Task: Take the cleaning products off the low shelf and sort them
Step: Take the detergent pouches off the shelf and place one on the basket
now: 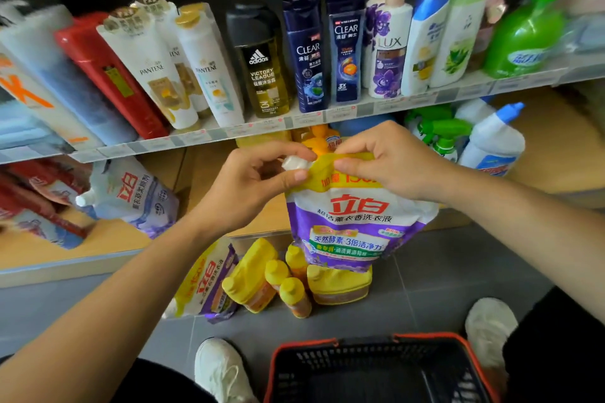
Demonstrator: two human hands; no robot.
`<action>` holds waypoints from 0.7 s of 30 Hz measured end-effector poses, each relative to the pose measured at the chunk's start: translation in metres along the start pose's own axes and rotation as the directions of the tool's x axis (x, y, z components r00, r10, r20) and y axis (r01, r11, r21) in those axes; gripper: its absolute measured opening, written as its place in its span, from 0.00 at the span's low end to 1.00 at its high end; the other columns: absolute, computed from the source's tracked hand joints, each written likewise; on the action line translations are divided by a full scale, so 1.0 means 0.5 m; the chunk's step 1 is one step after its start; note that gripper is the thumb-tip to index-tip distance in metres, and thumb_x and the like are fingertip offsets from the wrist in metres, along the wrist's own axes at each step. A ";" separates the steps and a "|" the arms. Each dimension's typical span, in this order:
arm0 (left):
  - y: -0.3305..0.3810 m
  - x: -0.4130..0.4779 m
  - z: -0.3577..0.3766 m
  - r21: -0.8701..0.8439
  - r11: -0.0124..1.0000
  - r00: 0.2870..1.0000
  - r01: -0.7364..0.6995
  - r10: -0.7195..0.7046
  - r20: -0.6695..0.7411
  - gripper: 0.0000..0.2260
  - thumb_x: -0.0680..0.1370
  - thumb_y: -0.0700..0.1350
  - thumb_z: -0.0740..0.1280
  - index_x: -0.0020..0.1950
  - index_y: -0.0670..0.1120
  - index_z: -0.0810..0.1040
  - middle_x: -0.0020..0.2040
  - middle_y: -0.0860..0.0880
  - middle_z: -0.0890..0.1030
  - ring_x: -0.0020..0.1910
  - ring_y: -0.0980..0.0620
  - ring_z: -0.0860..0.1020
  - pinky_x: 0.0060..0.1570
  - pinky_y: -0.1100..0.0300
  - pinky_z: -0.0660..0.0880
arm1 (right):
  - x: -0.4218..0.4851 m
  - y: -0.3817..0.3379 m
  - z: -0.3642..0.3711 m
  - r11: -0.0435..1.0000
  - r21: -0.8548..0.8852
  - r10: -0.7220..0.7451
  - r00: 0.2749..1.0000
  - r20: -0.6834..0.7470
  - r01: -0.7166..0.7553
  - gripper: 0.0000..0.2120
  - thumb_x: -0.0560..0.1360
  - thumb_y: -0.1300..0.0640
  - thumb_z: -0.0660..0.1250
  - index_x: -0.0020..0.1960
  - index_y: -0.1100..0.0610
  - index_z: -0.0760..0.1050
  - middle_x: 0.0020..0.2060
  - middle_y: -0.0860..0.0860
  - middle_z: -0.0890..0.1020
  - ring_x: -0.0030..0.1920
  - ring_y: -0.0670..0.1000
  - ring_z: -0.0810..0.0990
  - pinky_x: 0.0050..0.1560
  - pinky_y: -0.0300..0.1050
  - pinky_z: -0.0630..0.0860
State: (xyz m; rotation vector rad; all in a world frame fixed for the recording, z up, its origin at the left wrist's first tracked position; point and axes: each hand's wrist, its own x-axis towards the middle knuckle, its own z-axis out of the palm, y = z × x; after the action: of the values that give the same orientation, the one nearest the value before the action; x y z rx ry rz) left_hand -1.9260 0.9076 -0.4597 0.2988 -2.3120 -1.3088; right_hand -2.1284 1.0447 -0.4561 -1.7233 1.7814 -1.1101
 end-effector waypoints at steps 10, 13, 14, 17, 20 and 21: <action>-0.006 0.001 0.017 -0.177 0.980 0.992 0.089 -0.104 -0.075 0.15 0.74 0.42 0.71 0.61 0.43 0.81 0.48 0.46 0.88 0.48 0.53 0.85 0.45 0.61 0.81 | -0.006 -0.003 -0.024 0.993 -0.116 -0.026 1.000 0.013 0.027 0.10 0.80 0.56 0.68 0.49 0.61 0.85 0.40 0.56 0.86 0.43 0.54 0.83 0.46 0.52 0.76; -0.016 0.001 0.018 -0.143 0.985 0.983 0.097 -0.117 -0.140 0.08 0.74 0.47 0.76 0.53 0.49 0.85 0.41 0.47 0.87 0.41 0.53 0.85 0.41 0.59 0.82 | -0.009 -0.006 -0.019 0.988 -0.148 -0.043 0.999 0.011 0.044 0.11 0.80 0.56 0.68 0.49 0.63 0.85 0.41 0.60 0.85 0.43 0.58 0.82 0.45 0.54 0.75; -0.019 0.002 0.019 -0.129 0.987 0.980 0.096 -0.116 -0.164 0.05 0.74 0.49 0.76 0.49 0.52 0.86 0.39 0.46 0.87 0.39 0.52 0.84 0.40 0.58 0.82 | -0.010 -0.008 -0.014 0.986 -0.159 -0.052 0.998 0.020 0.055 0.12 0.80 0.55 0.68 0.49 0.63 0.84 0.41 0.61 0.85 0.44 0.59 0.82 0.46 0.56 0.75; -0.029 0.003 0.026 -0.066 0.991 0.964 0.113 -0.125 -0.236 0.05 0.74 0.55 0.73 0.45 0.55 0.86 0.41 0.47 0.86 0.39 0.49 0.83 0.39 0.52 0.82 | -0.013 -0.013 0.001 0.976 -0.201 -0.080 0.996 0.042 0.087 0.14 0.80 0.54 0.67 0.49 0.65 0.83 0.41 0.62 0.84 0.43 0.59 0.81 0.47 0.59 0.74; -0.037 0.005 0.022 -0.008 0.995 0.966 0.101 -0.100 -0.237 0.04 0.75 0.53 0.74 0.46 0.54 0.86 0.45 0.49 0.86 0.40 0.46 0.82 0.42 0.42 0.81 | -0.012 -0.012 0.003 0.976 -0.204 -0.062 0.997 0.052 0.071 0.17 0.81 0.54 0.66 0.48 0.69 0.81 0.42 0.66 0.82 0.44 0.62 0.79 0.47 0.61 0.73; -0.039 0.004 0.017 -0.009 0.997 0.972 0.080 -0.080 -0.220 0.03 0.76 0.51 0.74 0.47 0.53 0.86 0.46 0.47 0.85 0.40 0.46 0.82 0.42 0.43 0.81 | -0.012 -0.012 0.003 0.978 -0.198 -0.058 0.997 0.054 0.067 0.17 0.80 0.54 0.67 0.49 0.69 0.81 0.43 0.66 0.82 0.44 0.63 0.80 0.47 0.61 0.73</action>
State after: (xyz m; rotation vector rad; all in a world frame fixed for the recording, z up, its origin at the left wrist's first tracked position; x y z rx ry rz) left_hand -1.9328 0.9030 -0.4796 0.5150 -2.1332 -1.2460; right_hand -2.1226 1.0507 -0.4541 -1.9170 1.8752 -0.9322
